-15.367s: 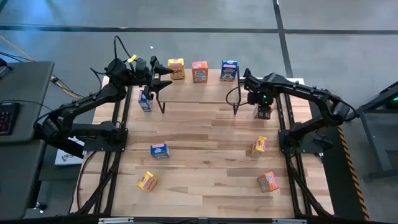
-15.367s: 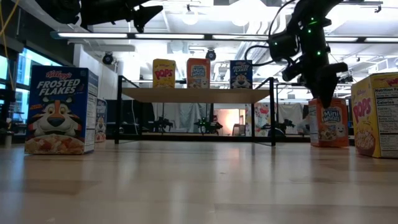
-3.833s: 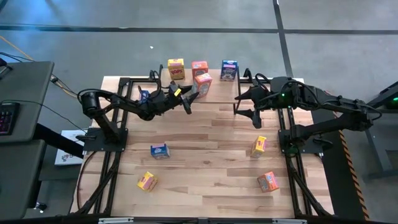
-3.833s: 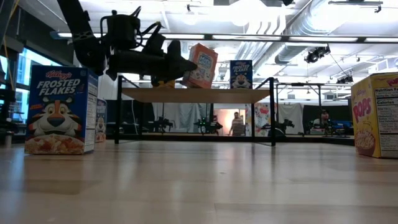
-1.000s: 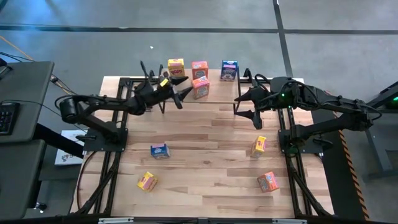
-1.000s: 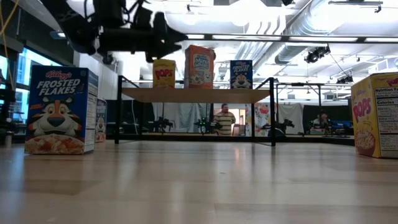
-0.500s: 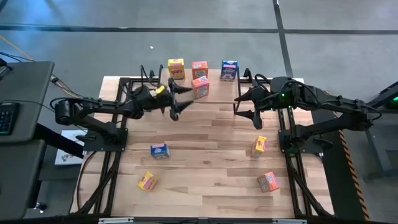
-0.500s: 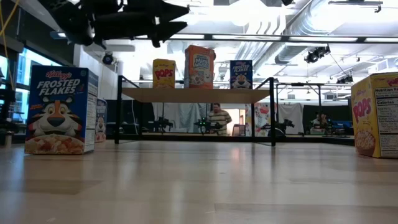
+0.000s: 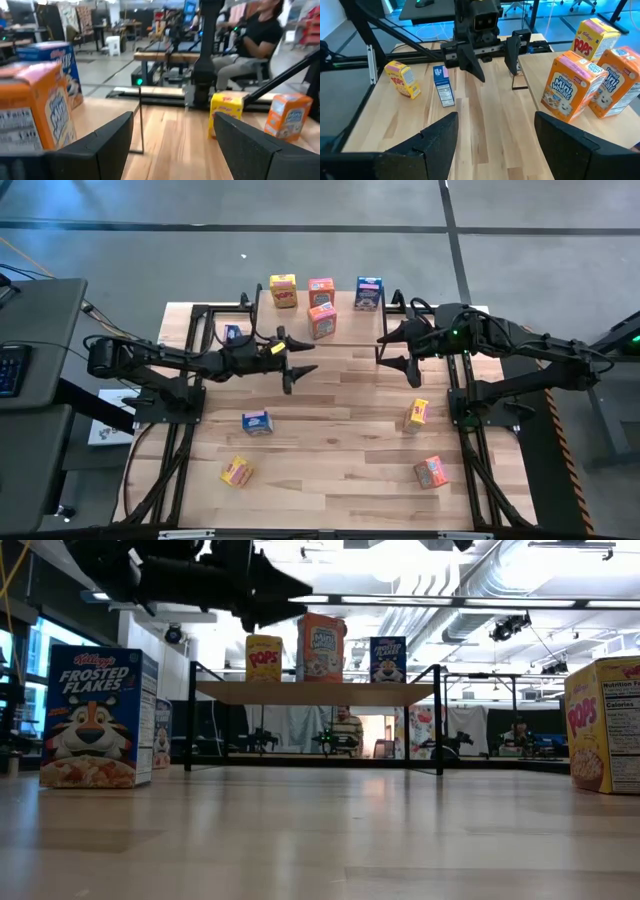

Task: Stack cereal on shelf
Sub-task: Put the top orange cereal box on the shelf aligned with the other orange cereal box

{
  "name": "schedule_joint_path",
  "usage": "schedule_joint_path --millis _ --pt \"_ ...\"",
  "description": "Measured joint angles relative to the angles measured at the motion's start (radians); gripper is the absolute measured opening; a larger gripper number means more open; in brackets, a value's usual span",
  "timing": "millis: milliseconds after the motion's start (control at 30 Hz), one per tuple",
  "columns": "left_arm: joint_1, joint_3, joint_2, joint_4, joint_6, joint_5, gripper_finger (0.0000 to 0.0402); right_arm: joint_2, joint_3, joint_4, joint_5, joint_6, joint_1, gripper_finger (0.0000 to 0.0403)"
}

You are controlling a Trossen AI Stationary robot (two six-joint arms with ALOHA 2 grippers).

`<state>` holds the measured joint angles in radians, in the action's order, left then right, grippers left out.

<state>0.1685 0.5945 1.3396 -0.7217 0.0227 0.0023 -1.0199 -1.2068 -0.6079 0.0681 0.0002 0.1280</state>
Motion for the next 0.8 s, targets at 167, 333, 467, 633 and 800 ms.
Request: schedule_joint_path --millis 167,333,467,633,800 --pt "-0.002 0.0 0.0 0.029 -0.016 -0.041 0.0268 0.0 0.0 0.0 0.0 0.029 0.0 0.0256" --pt "0.002 0.0 0.02 0.03 -0.034 -0.049 0.0268 0.0 0.0 0.0 0.0 0.022 0.0 0.0256" --pt "0.002 0.023 0.086 0.03 -0.046 -0.049 0.0268 0.0 0.0 -0.002 0.0 0.021 0.0 0.0256" --pt "0.002 0.082 0.175 0.028 -0.045 -0.109 0.0268 0.0 0.0 -0.002 0.0 0.019 0.0 0.0256" --pt "-0.001 0.123 0.223 0.028 -0.045 -0.182 0.0268 0.0 0.0 -0.003 0.0 0.019 0.0 0.0256"
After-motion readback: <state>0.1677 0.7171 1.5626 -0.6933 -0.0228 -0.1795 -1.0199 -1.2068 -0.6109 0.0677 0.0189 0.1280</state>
